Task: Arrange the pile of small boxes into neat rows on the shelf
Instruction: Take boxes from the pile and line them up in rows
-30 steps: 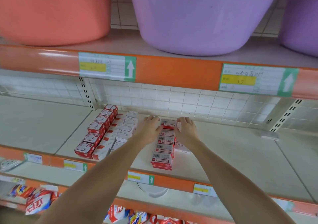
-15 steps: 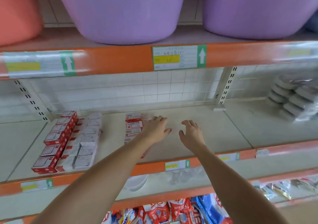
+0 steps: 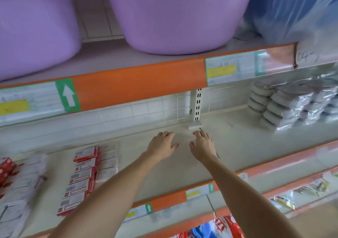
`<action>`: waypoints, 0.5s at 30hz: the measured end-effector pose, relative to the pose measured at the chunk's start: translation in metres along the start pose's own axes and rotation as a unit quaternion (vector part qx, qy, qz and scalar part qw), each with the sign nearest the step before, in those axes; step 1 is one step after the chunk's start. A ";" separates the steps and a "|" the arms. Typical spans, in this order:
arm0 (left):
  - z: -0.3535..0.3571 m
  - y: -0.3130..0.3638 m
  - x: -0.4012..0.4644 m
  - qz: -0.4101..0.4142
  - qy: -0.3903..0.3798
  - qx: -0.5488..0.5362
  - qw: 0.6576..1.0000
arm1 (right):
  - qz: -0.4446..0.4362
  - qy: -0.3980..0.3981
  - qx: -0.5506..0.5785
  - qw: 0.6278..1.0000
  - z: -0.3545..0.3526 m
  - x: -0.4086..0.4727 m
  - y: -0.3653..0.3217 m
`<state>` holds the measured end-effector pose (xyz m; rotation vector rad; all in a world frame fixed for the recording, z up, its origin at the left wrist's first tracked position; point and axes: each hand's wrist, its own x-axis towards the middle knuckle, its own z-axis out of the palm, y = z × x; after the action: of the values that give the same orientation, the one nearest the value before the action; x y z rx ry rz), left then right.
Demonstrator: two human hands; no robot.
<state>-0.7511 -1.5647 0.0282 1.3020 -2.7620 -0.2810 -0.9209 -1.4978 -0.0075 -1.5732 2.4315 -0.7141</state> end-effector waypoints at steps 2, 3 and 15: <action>0.004 0.007 0.014 -0.014 -0.002 -0.005 1.000 | -0.008 -0.005 -0.006 1.000 -0.003 0.016 0.010; 0.006 0.009 0.021 -0.024 -0.002 -0.010 1.000 | -0.018 -0.011 -0.012 1.000 -0.005 0.023 0.014; 0.027 0.016 0.041 -0.081 -0.016 -0.020 0.996 | -0.114 -0.053 -0.016 0.992 0.005 0.062 0.025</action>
<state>-0.7932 -1.5833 0.0042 1.5270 -2.6658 -0.3683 -0.9664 -1.5458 -0.0159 -1.8727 2.2226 -0.6108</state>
